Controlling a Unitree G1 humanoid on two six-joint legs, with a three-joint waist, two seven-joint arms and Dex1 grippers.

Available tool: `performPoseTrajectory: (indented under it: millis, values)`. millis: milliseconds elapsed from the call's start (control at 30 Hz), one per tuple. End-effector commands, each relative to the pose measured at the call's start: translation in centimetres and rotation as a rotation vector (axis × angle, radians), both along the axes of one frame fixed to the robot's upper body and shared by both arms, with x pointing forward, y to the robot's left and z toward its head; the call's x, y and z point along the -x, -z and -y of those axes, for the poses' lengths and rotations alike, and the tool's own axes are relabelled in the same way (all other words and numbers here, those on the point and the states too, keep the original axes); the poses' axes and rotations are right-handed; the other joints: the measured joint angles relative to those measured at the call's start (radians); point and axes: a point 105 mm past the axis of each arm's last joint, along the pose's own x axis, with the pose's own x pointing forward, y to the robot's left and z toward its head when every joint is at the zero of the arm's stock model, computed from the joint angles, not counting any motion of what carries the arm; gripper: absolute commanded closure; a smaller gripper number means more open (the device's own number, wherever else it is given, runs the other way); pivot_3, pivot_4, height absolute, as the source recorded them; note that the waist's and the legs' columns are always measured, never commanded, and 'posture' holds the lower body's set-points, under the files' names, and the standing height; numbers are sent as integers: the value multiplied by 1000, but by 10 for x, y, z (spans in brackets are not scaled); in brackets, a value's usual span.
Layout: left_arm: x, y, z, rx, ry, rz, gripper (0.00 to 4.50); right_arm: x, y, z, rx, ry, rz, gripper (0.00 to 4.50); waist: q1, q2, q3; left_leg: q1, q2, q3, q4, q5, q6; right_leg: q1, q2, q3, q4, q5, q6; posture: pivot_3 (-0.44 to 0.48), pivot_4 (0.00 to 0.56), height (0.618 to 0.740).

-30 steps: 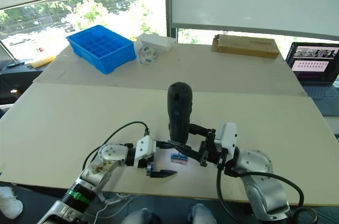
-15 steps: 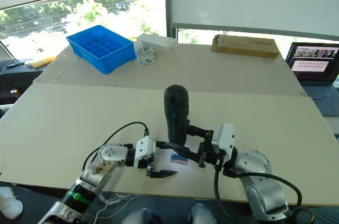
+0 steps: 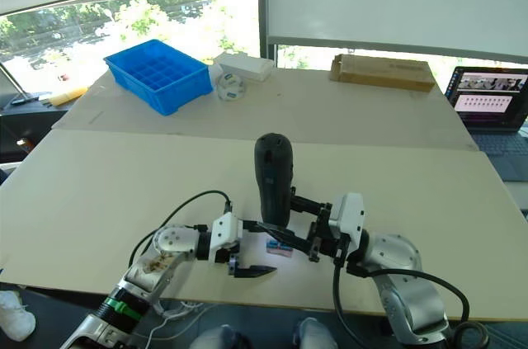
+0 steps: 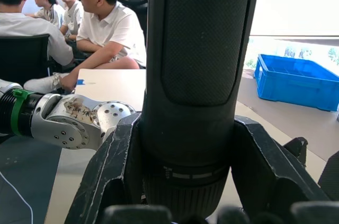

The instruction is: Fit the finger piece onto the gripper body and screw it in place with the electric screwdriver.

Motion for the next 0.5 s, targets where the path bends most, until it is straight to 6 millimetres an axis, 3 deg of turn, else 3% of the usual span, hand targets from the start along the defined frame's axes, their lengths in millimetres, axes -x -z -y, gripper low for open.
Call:
performPoseTrajectory:
  millis: [33,500]
  values:
    - [9,13,3,-21,18,-49,21,3,-13,1,-26,-4,69,2586,0,0,0,0,0,0,0,0,0,0,0,0,0,0,0,0,150,740]
    - [10,11,5,-18,17,-50,21,1,-8,0,-13,4,51,2586,0,0,0,1,0,0,0,0,0,2,0,0,0,0,0,0,150,740]
